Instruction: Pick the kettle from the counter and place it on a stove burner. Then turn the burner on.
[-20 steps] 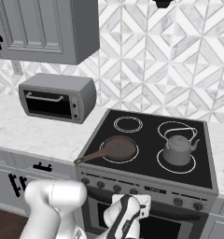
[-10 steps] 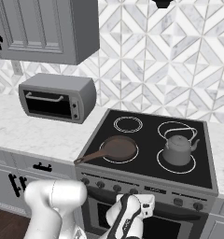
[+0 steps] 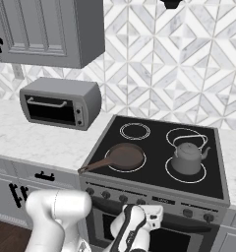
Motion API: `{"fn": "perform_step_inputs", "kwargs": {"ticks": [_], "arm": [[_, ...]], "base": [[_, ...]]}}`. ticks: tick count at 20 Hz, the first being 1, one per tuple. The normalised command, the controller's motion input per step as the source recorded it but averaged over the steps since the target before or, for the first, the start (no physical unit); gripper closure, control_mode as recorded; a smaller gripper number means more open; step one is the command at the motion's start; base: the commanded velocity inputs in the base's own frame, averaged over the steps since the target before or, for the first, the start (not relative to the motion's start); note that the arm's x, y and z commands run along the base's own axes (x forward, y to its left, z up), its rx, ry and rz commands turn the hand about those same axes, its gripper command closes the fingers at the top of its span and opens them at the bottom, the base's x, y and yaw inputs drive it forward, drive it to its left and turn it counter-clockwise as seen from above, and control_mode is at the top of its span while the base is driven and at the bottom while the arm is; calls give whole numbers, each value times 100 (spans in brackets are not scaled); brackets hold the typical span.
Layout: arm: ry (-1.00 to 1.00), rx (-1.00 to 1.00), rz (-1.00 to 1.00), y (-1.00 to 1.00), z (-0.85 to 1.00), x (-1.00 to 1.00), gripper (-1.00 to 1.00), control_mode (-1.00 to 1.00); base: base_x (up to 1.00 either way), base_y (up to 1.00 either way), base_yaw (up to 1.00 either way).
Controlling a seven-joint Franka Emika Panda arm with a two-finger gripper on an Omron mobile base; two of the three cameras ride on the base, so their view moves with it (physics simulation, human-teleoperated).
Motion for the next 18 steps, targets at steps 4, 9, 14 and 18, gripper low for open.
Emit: {"fn": "perform_step_inputs", "kwargs": {"ticks": [4,9,14,18], "arm": [[0,0,8,16,0,0,100,-100],[0,-10,20,4,0,0,100,-100],[0,-28,28,0,0,0,100,-100],[0,-36,30,0,0,0,100,-100]], "base": [[0,0,0],[0,0,0],[0,0,0],[0,0,0]]}}
